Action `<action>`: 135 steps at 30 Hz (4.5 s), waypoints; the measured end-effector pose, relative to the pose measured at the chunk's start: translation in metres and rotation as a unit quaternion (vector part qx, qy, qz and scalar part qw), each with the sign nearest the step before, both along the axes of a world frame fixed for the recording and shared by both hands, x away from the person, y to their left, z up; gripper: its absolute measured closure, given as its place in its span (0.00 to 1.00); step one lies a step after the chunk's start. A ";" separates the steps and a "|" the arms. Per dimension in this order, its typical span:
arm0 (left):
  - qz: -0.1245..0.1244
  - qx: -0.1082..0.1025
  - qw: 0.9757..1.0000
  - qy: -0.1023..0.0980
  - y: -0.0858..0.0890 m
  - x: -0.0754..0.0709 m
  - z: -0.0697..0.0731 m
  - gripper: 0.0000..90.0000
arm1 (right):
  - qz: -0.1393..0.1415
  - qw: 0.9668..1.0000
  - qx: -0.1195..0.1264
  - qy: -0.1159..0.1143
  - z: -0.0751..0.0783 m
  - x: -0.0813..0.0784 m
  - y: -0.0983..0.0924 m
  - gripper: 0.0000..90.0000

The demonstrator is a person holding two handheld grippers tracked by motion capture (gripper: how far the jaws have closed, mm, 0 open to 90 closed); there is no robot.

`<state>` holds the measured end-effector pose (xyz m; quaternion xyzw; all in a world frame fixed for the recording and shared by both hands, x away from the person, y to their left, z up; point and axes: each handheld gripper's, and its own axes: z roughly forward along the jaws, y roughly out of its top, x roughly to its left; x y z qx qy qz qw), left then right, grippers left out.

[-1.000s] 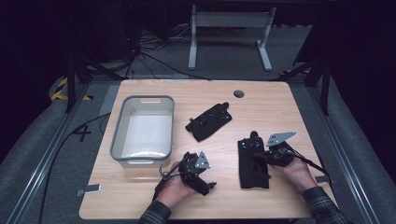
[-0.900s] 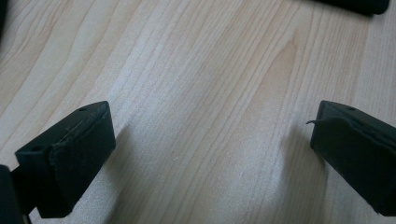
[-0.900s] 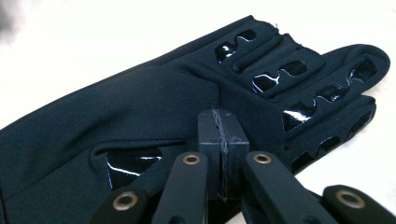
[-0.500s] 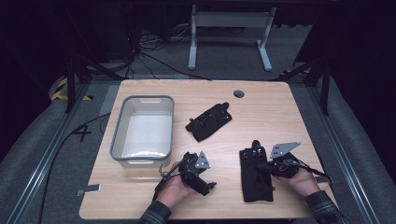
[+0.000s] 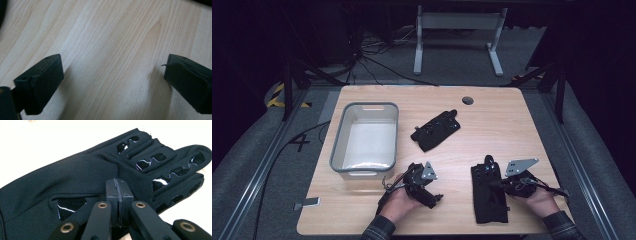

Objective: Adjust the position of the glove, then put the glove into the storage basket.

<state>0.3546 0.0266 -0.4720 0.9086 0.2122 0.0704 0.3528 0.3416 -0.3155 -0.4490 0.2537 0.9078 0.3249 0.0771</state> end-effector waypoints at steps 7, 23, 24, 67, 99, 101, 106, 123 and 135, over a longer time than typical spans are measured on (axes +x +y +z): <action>0.022 -0.008 1.000 0.010 0.000 0.006 0.007 0.16 | 0.001 1.000 0.002 -0.006 -0.001 -0.001 -0.001 1.00; 0.063 -0.027 0.998 0.000 -0.014 0.040 0.039 0.47 | 0.003 1.000 0.002 -0.006 -0.001 -0.001 -0.001 1.00; 0.066 -0.027 0.997 0.000 -0.016 0.043 0.040 0.49 | 0.003 1.000 0.003 -0.005 -0.001 -0.001 -0.001 1.00; 0.148 0.023 0.988 0.044 -0.043 0.106 0.024 1.00 | 0.014 1.000 0.003 0.003 0.000 0.005 -0.002 1.00; 0.062 -0.052 0.995 0.065 -0.062 0.064 0.036 0.99 | 0.009 1.000 0.002 0.000 0.000 0.003 -0.002 1.00; 0.076 -0.049 0.994 0.059 -0.053 0.070 0.038 0.99 | 0.009 1.000 0.002 0.000 0.000 0.003 -0.002 1.00; 0.110 -0.057 0.991 0.054 -0.037 0.086 0.037 0.99 | 0.009 1.000 0.002 0.000 0.000 0.003 -0.002 1.00; 0.095 -0.017 0.993 0.068 -0.042 0.081 0.018 1.00 | 0.008 1.000 0.005 0.000 -0.001 0.003 -0.002 1.00; 0.052 0.007 0.996 0.074 -0.040 0.047 0.020 1.00 | 0.007 1.000 0.006 0.001 -0.001 0.003 -0.002 1.00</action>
